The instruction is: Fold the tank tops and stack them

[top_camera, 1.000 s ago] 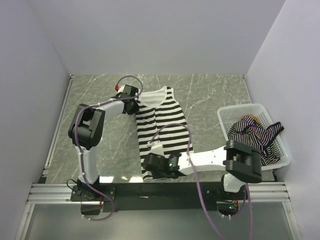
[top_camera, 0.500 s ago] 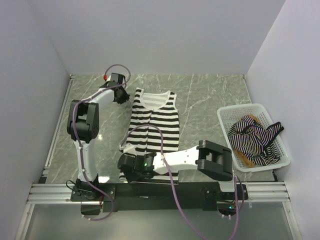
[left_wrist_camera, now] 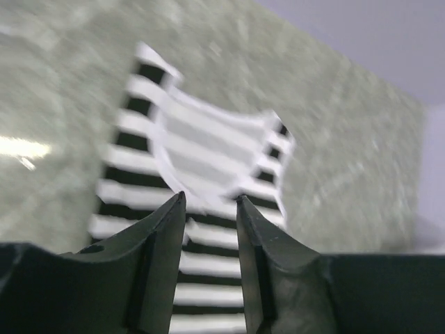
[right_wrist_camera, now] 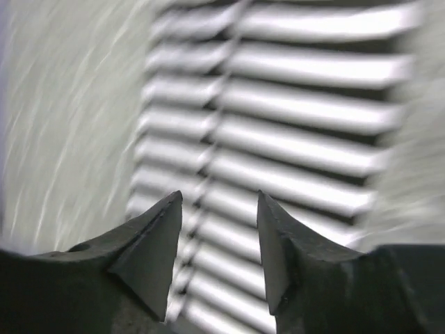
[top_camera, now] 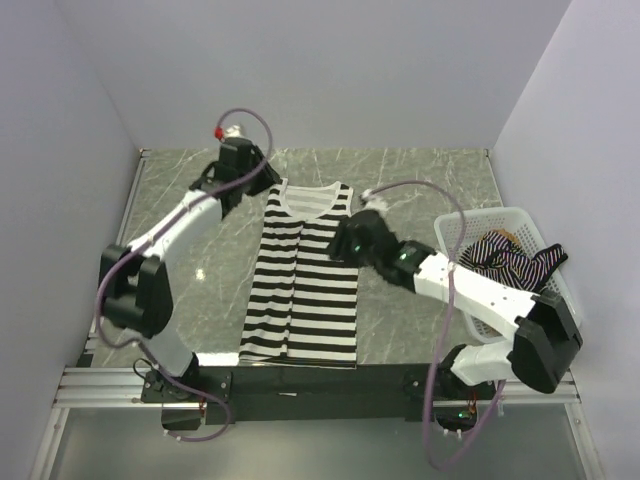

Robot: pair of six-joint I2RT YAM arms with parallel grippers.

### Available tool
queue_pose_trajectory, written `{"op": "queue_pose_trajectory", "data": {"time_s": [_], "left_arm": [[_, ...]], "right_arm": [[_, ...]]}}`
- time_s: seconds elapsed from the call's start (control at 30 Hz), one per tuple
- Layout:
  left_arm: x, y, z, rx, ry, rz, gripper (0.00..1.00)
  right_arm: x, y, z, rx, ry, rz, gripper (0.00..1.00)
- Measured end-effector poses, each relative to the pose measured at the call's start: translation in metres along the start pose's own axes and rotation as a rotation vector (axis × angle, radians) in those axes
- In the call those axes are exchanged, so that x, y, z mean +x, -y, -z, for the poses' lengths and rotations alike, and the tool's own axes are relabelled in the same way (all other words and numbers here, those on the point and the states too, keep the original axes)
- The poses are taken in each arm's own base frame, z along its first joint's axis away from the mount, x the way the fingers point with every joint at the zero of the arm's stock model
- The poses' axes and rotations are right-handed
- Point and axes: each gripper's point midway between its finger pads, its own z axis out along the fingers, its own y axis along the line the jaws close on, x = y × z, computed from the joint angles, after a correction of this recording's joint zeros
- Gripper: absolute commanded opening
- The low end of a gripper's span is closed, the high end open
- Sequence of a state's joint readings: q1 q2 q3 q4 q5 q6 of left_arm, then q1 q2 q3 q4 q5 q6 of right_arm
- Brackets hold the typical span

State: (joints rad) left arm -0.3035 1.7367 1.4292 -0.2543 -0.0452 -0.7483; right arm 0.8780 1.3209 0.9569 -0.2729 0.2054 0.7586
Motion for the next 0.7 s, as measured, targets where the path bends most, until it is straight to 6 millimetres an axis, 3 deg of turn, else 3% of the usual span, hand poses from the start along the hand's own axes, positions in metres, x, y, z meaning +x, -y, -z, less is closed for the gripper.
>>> {"op": "queue_pose_trajectory", "data": {"time_s": [0.13,0.2,0.27,0.37,0.47,0.7], "left_arm": [[0.059,0.046,0.044,0.131,-0.043,-0.055,0.31],[0.107,0.056,0.062,0.178,-0.111,-0.086,0.27],[0.147,0.053,0.072,0.188,-0.173,-0.112,0.18],[0.203,0.043,0.082,0.174,-0.267,-0.156,0.11],[0.239,0.032,0.088,0.149,-0.324,-0.177,0.01],[0.284,0.002,0.076,0.045,-0.387,-0.193,0.01]], "right_arm": [[-0.042,0.075,-0.023,0.169,0.048,-0.110,0.49],[-0.049,0.108,-0.037,0.243,0.030,-0.144,0.49],[-0.053,0.127,-0.053,0.287,-0.003,-0.164,0.49],[-0.063,0.145,-0.076,0.325,-0.032,-0.180,0.49],[-0.072,0.156,-0.096,0.348,-0.047,-0.187,0.49],[-0.075,0.163,-0.135,0.367,-0.093,-0.172,0.48]]}}
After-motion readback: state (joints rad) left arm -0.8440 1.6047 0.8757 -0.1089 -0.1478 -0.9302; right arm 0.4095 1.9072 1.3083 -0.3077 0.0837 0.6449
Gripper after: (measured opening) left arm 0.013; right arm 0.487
